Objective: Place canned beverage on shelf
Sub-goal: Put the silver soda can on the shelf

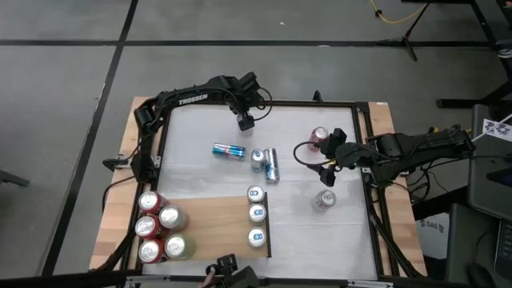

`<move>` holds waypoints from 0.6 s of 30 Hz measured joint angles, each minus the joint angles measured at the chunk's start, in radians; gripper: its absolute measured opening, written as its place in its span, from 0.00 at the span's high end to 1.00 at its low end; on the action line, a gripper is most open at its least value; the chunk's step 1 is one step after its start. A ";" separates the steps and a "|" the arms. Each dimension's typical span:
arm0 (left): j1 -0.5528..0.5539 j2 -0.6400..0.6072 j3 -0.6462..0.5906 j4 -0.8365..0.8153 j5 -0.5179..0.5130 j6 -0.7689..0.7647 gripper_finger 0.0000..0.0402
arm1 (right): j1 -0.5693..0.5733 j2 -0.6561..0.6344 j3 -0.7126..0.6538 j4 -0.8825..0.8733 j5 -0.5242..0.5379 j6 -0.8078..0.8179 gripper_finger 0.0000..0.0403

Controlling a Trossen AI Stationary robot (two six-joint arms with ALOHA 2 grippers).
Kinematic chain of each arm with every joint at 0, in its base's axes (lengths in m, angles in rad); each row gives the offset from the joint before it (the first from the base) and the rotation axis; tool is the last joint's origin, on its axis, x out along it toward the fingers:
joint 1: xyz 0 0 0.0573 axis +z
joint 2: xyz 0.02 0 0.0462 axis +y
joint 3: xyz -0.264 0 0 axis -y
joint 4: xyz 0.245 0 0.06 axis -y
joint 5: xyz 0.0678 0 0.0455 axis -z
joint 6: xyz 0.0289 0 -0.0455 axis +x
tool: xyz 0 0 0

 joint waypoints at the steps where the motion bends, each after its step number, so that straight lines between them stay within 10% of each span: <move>1: 0.000 0.000 0.000 -0.001 -0.001 0.000 0.15 | 0.000 0.000 0.000 0.000 0.000 0.000 0.09; 18: -0.012 0.023 -0.001 -0.025 -0.023 0.002 0.20 | 0.000 0.000 0.000 0.000 0.000 0.000 0.09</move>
